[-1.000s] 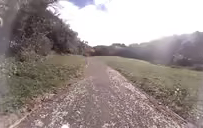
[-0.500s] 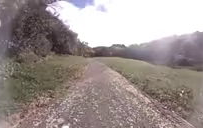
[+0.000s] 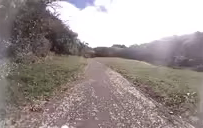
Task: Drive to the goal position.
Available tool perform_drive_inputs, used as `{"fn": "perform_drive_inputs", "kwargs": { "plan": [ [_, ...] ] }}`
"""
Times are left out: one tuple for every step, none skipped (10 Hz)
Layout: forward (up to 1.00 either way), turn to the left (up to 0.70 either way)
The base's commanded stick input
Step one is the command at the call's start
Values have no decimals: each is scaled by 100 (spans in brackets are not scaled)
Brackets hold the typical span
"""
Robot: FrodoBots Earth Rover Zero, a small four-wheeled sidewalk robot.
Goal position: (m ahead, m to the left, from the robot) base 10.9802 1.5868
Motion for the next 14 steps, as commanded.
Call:
{"fn": "perform_drive_inputs", "kwargs": {
  "plan": [
    [30, 0],
    [30, 0],
    [30, 0],
    [30, 0],
    [30, 0],
    [30, 0],
    [30, 0],
    [30, 0],
    [30, 0],
    [30, 0],
    [30, 0],
    [30, 0],
    [30, 0],
    [30, 0]
  ]
}}
